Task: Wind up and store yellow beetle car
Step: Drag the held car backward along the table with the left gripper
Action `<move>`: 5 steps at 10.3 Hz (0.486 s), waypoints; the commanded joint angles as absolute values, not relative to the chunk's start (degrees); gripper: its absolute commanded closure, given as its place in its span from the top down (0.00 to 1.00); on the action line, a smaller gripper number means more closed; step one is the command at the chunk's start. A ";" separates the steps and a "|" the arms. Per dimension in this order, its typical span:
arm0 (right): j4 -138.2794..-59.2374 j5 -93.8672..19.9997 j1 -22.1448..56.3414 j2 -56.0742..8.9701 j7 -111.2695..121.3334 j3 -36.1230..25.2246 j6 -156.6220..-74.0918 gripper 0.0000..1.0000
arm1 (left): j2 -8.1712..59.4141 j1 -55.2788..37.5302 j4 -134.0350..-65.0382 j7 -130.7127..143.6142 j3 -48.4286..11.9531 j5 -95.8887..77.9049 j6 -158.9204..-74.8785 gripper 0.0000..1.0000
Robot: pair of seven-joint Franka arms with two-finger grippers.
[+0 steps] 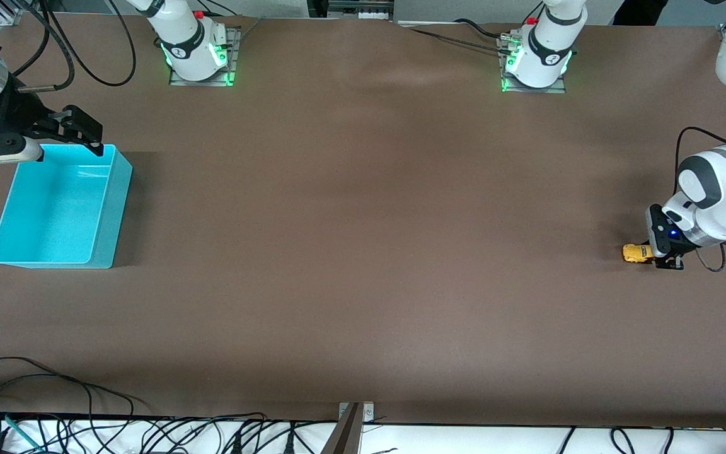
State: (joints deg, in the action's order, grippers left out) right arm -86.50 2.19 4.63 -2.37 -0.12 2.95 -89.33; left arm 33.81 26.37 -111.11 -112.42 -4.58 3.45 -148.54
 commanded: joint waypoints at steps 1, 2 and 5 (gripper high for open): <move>-86.48 2.20 4.66 -1.76 -0.88 2.90 -89.21 1.00 | 37.18 26.98 -109.16 -113.20 -4.57 3.69 -149.06 0.06; -86.48 2.20 4.66 -1.76 -0.88 2.90 -89.21 1.00 | 37.09 26.98 -108.81 -113.29 -4.57 3.69 -149.06 0.26; -86.48 2.20 4.66 -1.76 -0.79 2.90 -89.21 1.00 | 34.91 26.90 -106.80 -113.38 -4.75 3.78 -143.92 1.00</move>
State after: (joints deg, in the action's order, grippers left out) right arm -86.50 2.19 4.63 -2.37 -0.12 2.94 -89.33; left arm 34.74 26.61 -110.13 -112.53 -4.57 3.45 -147.98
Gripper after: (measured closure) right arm 0.000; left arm 0.304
